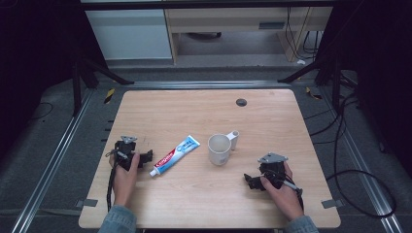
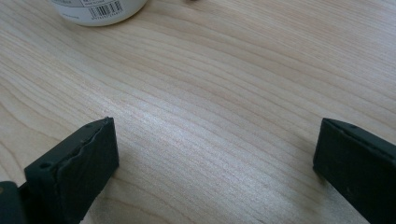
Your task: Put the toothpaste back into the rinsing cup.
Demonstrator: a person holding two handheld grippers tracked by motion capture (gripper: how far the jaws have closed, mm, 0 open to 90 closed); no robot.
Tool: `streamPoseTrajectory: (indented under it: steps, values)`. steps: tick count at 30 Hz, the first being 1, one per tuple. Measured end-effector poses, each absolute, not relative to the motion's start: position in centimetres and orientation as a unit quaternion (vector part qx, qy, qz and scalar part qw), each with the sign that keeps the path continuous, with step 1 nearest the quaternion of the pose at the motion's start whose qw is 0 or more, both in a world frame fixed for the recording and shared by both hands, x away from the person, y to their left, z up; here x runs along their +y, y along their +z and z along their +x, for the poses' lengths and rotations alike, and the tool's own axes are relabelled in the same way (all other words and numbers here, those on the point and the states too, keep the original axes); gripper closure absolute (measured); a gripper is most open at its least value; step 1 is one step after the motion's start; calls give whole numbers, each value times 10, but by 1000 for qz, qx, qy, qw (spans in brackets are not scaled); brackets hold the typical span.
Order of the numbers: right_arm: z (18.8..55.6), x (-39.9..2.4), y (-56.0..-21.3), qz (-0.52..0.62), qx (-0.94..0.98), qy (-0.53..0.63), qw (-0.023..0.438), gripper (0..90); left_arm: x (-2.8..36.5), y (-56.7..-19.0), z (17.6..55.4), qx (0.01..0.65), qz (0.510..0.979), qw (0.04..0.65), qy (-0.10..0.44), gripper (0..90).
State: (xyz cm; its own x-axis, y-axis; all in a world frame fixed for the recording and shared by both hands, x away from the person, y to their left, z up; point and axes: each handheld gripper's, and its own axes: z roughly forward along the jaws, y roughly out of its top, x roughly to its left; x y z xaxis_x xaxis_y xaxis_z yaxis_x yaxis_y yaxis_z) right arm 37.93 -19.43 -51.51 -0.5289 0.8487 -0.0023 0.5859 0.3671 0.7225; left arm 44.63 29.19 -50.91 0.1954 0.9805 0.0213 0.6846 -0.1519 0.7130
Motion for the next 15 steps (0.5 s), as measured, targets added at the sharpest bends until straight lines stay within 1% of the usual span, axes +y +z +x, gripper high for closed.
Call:
streamPoseTrajectory:
  steps: [4, 7, 9, 11, 13, 14, 15]
  values:
    - [379, -194, -515, 446, 804, 344, 192, 4, 291, -509, 446, 582, 715, 293, 252, 0]
    - [379, -194, -515, 446, 804, 344, 192, 4, 290, -509, 446, 560, 732, 301, 245, 0]
    - [379, -194, -515, 447, 804, 344, 191, 4, 289, -509, 444, 551, 737, 304, 248, 36]
    - [379, -194, -515, 448, 803, 344, 192, 4, 289, -504, 441, 547, 739, 296, 259, 30]
    - [379, -194, -515, 447, 803, 344, 192, 4, 290, -498, 438, 545, 735, 306, 263, 31]
    - [379, -194, -515, 447, 803, 344, 191, 4, 290, -488, 434, 541, 734, 312, 268, 32]
    - [379, -194, -515, 447, 803, 344, 191, 4, 290, -488, 434, 541, 734, 312, 268, 32]
